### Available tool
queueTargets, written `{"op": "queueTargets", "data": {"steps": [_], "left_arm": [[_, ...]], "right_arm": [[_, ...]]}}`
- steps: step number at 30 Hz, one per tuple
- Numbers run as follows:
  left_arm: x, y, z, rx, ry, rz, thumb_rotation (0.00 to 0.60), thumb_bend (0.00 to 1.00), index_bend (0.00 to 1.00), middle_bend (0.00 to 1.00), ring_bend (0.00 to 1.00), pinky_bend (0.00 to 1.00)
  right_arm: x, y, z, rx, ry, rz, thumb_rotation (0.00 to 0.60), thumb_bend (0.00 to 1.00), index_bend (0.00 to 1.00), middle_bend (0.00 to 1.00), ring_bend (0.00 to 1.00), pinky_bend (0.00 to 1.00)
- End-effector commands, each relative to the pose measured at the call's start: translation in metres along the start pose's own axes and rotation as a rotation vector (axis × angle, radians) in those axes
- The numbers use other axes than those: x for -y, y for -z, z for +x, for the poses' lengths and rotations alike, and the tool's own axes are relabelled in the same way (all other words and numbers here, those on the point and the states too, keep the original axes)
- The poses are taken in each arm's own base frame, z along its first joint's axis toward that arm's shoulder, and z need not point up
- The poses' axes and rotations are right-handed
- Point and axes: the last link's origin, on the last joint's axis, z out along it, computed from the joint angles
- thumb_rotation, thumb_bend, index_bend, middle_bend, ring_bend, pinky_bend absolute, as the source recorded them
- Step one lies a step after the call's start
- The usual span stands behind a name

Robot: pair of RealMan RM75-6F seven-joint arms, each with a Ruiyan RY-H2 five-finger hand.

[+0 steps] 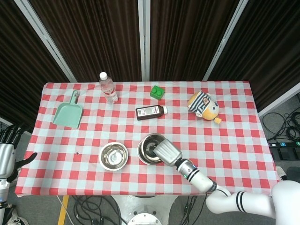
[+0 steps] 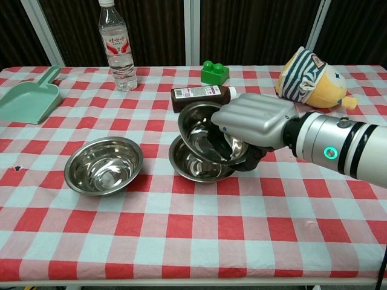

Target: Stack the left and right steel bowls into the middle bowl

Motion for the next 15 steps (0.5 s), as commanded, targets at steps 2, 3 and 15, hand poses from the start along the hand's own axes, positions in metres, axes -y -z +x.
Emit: {"op": "queueTargets", "data": {"steps": [2, 3, 15], "left_arm": [[0.001, 0.000, 0.000, -0.001, 0.001, 0.003, 0.600, 0.12, 0.27, 0.25, 0.17, 0.23], [0.002, 0.000, 0.001, -0.002, 0.003, 0.004, 0.600, 0.12, 0.27, 0.25, 0.17, 0.23], [-0.001, -0.003, -0.001, 0.002, 0.020, -0.008, 0.600, 0.12, 0.27, 0.25, 0.17, 0.23]], "right_arm": [[-0.002, -0.003, -0.002, 0.047, 0.014, 0.007, 0.600, 0.00, 0.34, 0.33, 0.75, 0.72], [-0.003, -0.003, 0.000, 0.046, 0.019, 0.005, 0.600, 0.00, 0.29, 0.30, 0.75, 0.72], [-0.050, 0.058, 0.076, -0.146, 0.049, -0.135, 0.600, 0.00, 0.21, 0.25, 0.75, 0.72]]}}
